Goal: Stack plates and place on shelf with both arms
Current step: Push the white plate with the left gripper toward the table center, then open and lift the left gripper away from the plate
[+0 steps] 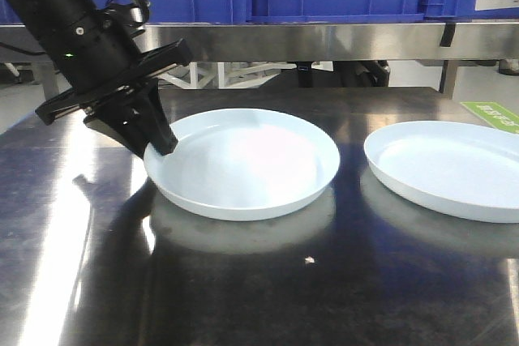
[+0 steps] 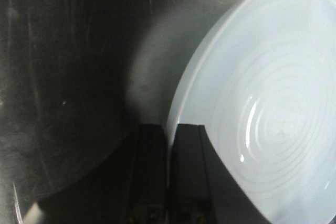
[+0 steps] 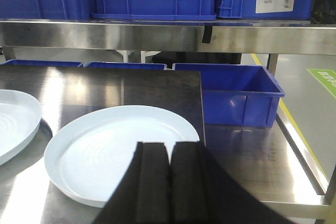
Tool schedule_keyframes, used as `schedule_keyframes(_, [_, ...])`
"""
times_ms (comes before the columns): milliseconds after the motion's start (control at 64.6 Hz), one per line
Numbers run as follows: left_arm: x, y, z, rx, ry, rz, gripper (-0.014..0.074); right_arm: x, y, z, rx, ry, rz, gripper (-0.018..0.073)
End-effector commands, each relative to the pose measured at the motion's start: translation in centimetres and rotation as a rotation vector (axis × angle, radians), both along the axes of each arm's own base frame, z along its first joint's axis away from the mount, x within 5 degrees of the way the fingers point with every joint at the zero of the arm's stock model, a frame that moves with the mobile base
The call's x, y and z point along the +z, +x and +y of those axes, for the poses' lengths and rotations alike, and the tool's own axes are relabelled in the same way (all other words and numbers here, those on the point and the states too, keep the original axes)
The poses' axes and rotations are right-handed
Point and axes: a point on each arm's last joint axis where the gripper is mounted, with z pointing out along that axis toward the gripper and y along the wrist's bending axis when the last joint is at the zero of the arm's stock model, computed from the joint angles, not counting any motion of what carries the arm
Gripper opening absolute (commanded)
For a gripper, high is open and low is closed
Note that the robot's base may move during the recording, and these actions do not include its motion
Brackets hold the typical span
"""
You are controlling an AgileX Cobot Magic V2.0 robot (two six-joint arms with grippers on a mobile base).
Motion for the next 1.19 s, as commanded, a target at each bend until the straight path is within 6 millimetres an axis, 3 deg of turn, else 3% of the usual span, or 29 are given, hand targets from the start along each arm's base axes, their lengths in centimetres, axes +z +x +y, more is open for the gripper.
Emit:
schedule_keyframes(0, [2.9,-0.2,-0.5,0.011,-0.059,-0.061,0.0080,0.8,-0.2,0.0,-0.004,-0.014,-0.100,0.0047])
schedule_keyframes(294, [2.8,-0.4,-0.5,-0.006,-0.054,-0.031,0.0101,0.8,-0.2,0.0,-0.004,-0.014,-0.100,0.0047])
schedule_keyframes(604, [2.9,-0.6,-0.2,-0.032,-0.006,-0.050,0.0362,0.8,-0.2,0.0,-0.004,-0.014,-0.100,0.0047])
schedule_keyframes(1053, [7.3,-2.3,-0.6,-0.100,0.055,-0.252,0.0360,0.8,-0.2,0.0,-0.004,-0.014,-0.100,0.0047])
schedule_keyframes(1177, [9.0,-3.2,-0.9,-0.113,0.057,-0.343,0.0300,0.8,-0.2,0.0,-0.004,-0.014,-0.100,0.0047])
